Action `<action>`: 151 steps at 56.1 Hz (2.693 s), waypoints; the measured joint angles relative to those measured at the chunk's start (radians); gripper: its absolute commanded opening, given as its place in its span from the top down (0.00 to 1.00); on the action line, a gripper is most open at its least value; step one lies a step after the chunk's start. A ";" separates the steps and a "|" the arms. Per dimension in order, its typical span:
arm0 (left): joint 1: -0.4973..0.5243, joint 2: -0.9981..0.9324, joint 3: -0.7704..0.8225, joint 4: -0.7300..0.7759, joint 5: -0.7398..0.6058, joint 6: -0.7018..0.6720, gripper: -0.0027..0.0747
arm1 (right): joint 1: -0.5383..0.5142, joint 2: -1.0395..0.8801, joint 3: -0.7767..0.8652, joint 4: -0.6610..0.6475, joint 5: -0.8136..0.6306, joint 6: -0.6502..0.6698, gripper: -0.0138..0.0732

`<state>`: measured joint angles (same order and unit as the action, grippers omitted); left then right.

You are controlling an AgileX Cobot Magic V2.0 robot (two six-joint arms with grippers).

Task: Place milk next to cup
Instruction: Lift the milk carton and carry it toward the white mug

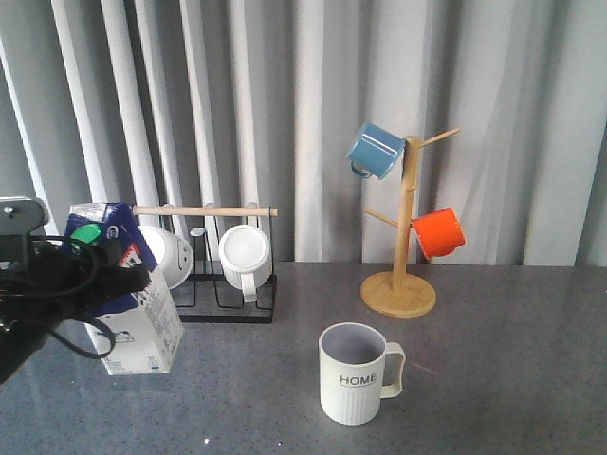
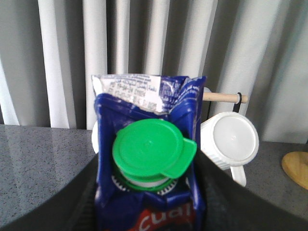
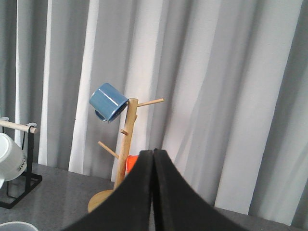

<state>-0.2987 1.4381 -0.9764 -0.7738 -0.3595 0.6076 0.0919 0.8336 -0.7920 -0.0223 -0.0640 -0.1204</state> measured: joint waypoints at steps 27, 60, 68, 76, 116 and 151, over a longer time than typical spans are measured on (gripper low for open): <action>-0.385 0.155 -0.125 -0.436 -0.206 0.373 0.97 | 0.000 0.000 0.000 0.000 0.000 0.000 0.85; -0.490 0.355 -0.253 -0.518 -0.352 0.377 0.97 | 0.000 0.000 0.000 0.000 0.000 0.000 0.85; -0.490 0.374 -0.255 -0.520 -0.368 0.377 0.97 | 0.000 0.000 0.000 0.000 0.000 0.000 0.85; -0.490 0.380 -0.256 -0.516 -0.378 0.377 0.96 | 0.000 0.000 0.000 0.000 0.000 0.000 0.85; -0.490 0.418 -0.300 -0.506 -0.399 0.377 0.96 | 0.000 0.000 0.000 0.000 0.000 0.000 0.85; -0.490 0.418 -0.305 -0.538 -0.400 0.378 0.19 | 0.000 0.000 0.000 0.000 0.000 0.000 0.85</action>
<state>-0.7882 1.8564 -1.2819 -1.3118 -0.7597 0.9857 0.0919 0.8336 -0.7920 -0.0223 -0.0640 -0.1204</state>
